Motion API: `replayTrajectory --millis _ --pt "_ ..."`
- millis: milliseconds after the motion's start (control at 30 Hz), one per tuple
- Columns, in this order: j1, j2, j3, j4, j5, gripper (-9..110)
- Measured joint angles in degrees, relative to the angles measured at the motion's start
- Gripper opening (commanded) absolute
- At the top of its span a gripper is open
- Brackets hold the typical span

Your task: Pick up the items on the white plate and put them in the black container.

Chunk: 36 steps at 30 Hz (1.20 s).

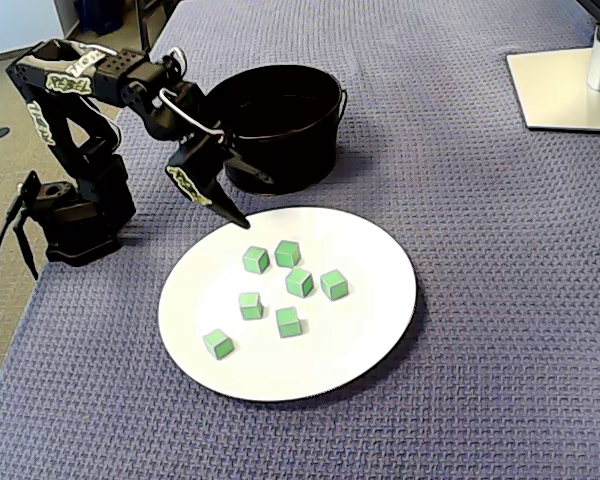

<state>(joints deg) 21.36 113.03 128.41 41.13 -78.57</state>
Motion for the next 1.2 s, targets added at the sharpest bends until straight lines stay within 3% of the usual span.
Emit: replayTrajectory --millis 633,1200 --pt "4.04 -11.69 3.16 -11.34 -1.49 32" --pt "3.87 -14.06 7.82 -18.28 -2.29 20"
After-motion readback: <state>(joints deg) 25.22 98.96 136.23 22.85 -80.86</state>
